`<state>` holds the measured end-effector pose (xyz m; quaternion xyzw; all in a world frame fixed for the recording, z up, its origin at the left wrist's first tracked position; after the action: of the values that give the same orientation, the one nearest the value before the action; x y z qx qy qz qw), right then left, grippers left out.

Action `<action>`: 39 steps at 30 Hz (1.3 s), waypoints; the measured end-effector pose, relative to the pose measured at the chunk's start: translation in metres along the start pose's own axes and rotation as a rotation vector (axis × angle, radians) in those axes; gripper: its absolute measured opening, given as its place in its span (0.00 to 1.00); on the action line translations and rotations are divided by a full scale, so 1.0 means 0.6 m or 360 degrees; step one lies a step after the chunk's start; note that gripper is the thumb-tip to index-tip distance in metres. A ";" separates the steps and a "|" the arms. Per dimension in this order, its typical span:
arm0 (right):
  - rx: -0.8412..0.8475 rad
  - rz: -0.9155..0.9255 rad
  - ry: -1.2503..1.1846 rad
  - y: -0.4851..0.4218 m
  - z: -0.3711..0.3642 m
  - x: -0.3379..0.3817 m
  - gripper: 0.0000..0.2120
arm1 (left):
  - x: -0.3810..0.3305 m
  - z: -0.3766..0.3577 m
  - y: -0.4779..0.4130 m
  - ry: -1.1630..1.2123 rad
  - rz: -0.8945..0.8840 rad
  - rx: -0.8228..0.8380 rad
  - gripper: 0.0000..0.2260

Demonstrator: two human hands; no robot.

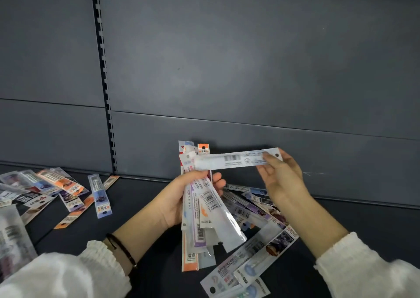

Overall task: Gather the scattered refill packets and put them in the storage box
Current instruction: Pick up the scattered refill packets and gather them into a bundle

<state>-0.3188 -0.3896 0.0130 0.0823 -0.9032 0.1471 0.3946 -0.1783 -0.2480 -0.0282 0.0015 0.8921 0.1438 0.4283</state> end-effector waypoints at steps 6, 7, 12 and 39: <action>-0.0022 -0.0048 -0.0071 -0.025 0.017 0.001 0.11 | -0.001 0.001 -0.004 0.0158 0.0036 0.0059 0.12; 0.0072 -0.0075 -0.0069 -0.021 0.012 -0.003 0.11 | 0.000 0.000 -0.005 0.0177 0.0046 0.0077 0.15; 0.0612 0.0043 0.0255 0.027 -0.028 -0.015 0.14 | 0.010 -0.012 -0.005 -0.0009 0.0091 0.0000 0.24; 0.1374 0.0350 0.2199 -0.043 0.098 0.002 0.07 | -0.014 0.011 -0.009 0.0100 -0.0081 0.0336 0.27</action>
<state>-0.3533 -0.4335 -0.0186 0.0288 -0.3235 0.5369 0.7787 -0.1674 -0.2526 -0.0271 0.0194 0.9151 0.0380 0.4010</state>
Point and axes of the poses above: each hand's wrist, its own y-axis away from the middle knuckle, its own z-axis out of the back of the hand, x = y × z, the point moved 3 cm from there along -y, towards the middle knuckle, and after that the axes turned 15 degrees about z, right-handed, at the moved point
